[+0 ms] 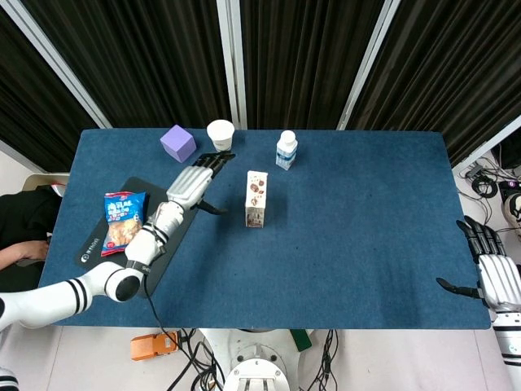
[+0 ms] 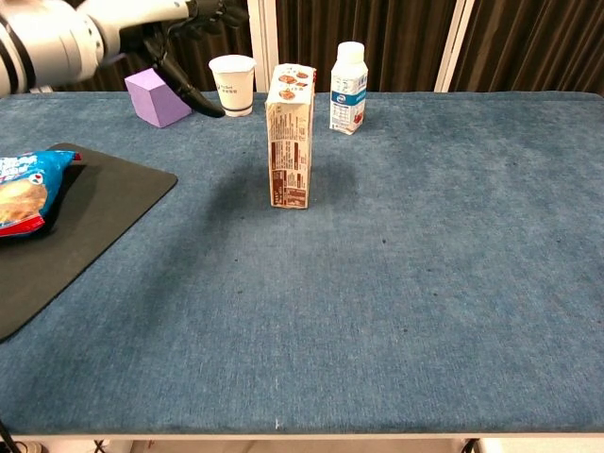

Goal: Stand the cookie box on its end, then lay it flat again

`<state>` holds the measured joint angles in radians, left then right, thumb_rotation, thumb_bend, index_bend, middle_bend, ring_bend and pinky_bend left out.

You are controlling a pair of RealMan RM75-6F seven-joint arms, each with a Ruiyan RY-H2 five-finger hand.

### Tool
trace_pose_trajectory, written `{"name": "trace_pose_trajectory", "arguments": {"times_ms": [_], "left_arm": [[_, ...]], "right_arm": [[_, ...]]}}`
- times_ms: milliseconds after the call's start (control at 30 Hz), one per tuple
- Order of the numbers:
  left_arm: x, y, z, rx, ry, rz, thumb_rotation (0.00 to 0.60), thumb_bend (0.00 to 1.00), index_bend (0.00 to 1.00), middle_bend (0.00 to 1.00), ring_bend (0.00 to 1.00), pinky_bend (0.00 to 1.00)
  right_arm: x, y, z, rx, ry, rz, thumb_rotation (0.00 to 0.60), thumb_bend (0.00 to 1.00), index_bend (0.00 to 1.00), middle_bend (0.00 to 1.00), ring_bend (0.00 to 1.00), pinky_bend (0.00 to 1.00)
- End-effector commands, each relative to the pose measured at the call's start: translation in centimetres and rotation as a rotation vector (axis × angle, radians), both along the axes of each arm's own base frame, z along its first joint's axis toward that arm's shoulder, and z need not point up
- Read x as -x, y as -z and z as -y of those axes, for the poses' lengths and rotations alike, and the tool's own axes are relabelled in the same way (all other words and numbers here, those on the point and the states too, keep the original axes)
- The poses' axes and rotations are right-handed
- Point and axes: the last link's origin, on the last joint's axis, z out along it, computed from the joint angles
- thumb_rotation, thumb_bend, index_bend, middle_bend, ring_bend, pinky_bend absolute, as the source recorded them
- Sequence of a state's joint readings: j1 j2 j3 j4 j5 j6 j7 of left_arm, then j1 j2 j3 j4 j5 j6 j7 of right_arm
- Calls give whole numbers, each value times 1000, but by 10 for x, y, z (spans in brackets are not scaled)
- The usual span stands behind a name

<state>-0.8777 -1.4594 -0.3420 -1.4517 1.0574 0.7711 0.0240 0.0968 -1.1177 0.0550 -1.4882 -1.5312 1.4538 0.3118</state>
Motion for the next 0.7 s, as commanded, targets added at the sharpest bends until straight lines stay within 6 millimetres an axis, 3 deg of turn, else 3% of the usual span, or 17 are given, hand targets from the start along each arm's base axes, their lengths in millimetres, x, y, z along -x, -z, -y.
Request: {"name": "trace_pose_trajectory", "arguments": {"times_ms": [33, 367, 700], "left_arm": [[-38, -13, 3, 60, 33, -118, 600, 75, 0, 0, 0, 0], [-82, 8, 2, 104, 18, -253, 600, 76, 0, 0, 0, 0], [-100, 21, -5, 143, -63, -290, 600, 76, 0, 0, 0, 0]], "right_arm": [[0, 0, 0, -1, -2, 0, 600, 0, 0, 0, 0, 0], [2, 1, 0, 0, 11, 2, 600, 0, 0, 0, 0, 0], [5, 1, 0, -2, 21, 6, 600, 0, 0, 0, 0, 0]]}}
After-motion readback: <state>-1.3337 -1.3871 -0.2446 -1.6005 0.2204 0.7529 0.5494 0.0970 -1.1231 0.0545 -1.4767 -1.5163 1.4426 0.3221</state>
